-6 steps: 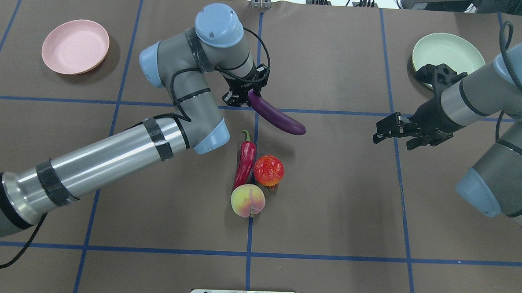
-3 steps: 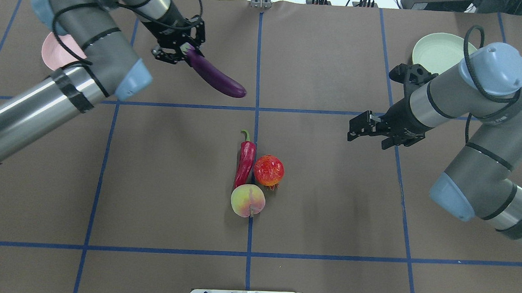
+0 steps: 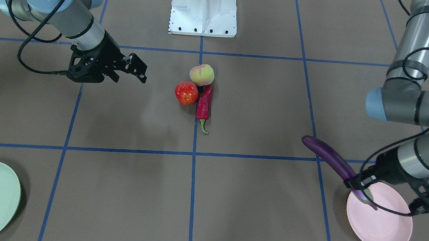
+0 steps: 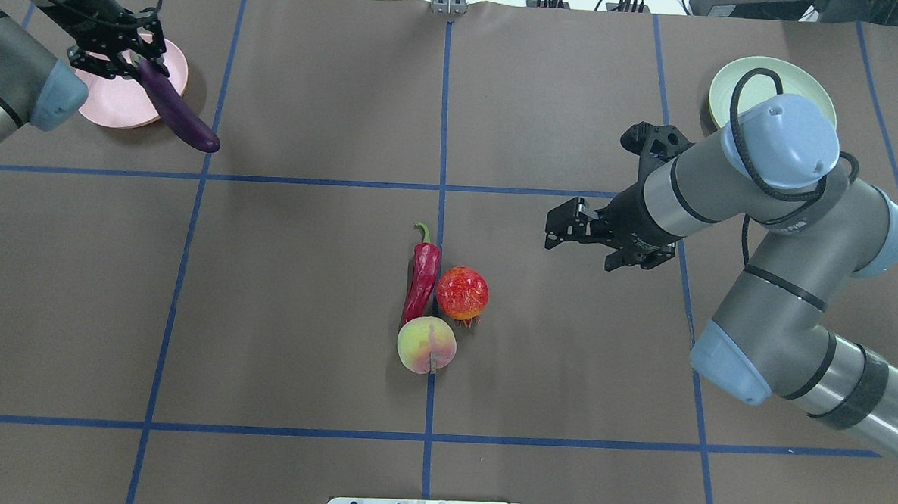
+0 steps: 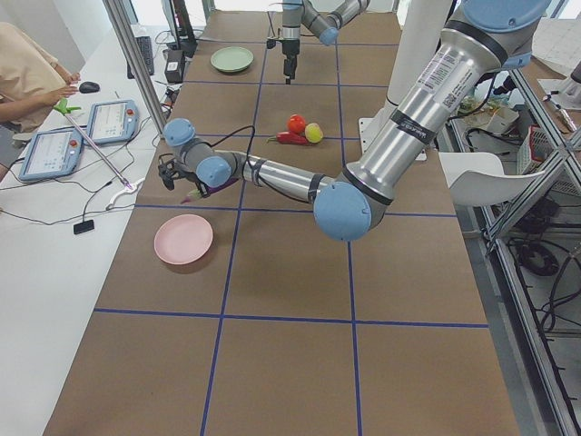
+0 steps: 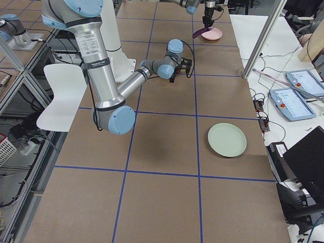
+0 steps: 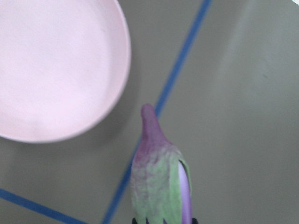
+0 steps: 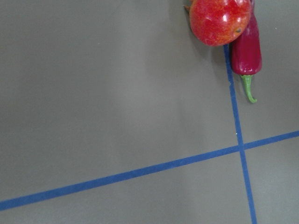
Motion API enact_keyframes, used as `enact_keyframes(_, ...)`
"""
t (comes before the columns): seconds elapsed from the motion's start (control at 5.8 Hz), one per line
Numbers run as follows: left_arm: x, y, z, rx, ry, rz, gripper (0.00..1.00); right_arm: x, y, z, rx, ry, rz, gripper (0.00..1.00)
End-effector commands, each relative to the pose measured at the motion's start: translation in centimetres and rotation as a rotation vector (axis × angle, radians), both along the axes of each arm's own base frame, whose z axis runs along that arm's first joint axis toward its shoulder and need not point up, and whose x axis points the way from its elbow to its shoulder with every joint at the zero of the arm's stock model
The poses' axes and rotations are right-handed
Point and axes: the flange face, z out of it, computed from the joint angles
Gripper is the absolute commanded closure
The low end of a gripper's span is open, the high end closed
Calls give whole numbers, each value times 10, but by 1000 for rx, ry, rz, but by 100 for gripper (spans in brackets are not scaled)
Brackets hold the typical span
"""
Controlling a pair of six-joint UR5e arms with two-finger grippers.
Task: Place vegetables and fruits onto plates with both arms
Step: 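Carry the eggplant with the left gripper onto the pink plate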
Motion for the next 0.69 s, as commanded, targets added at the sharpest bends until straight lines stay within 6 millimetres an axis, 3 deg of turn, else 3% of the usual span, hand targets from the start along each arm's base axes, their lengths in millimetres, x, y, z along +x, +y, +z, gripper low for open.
enact_keyframes(0.0, -21, -31, 60, -50, -183, -91, 100, -11, 7, 0, 6, 10, 9, 0)
enact_keyframes(0.17, -30, -51, 55, -97, -226, -205, 100, -13, 10, 0, 7, 10, 3, 0)
enact_keyframes(0.52, -32, -62, 80, -127, -227, -337, 100, -13, 10, 2, 2, 14, 2, 0)
